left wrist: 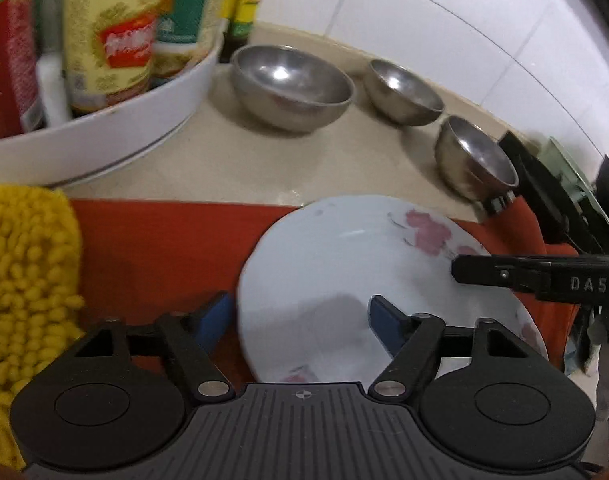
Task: Organize plates and bowls
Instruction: 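Carry the held plate from the mat toward the red towel with both grippers, then lower the flowered plate onto the red towel and open both grippers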
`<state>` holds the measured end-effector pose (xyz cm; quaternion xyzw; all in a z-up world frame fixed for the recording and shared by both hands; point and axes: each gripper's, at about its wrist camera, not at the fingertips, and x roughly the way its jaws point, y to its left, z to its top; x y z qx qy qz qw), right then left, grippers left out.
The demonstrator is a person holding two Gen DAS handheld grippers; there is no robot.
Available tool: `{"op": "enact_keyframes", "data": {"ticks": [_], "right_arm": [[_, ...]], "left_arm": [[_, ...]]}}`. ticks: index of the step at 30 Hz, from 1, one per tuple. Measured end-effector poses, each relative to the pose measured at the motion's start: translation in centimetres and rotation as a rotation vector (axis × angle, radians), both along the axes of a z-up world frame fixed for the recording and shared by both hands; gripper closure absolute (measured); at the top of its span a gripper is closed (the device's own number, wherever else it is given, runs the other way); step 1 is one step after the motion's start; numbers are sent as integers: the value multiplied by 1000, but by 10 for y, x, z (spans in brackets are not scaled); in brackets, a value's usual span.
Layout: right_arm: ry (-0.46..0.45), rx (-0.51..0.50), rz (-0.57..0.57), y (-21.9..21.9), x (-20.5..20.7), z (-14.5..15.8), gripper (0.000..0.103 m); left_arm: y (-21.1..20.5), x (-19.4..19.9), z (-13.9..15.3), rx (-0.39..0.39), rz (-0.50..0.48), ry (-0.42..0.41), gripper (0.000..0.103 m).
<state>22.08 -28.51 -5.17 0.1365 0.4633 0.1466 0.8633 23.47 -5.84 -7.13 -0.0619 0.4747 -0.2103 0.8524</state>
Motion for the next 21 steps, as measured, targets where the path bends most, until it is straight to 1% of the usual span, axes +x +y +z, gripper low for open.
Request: {"op": "enact_keyframes", "data": {"ticks": [2,5,6,9,15,21], "right_arm": [[-3,-8,6,1,1,0,74],[-7,-18,0,0,3,-1,73],[-4,-14,0,0,3,-1,69],[-9,-41,-1,0,-1,0,69],[-26,-44,0,-9,-21,10,69],[-41,-41,-47,-25,-47,17,69]], "left_arm": [[-8,3,-1,13,-5,-2,15],[-7,6,-1,2,-2,2,16],[-8,5,0,-2,-6,4,16],[-9,-3,4,11,-27,-13,16],[-18,-11,14,9,-51,-43,16],[-36,-25,21,8,-129,-69,16]]}}
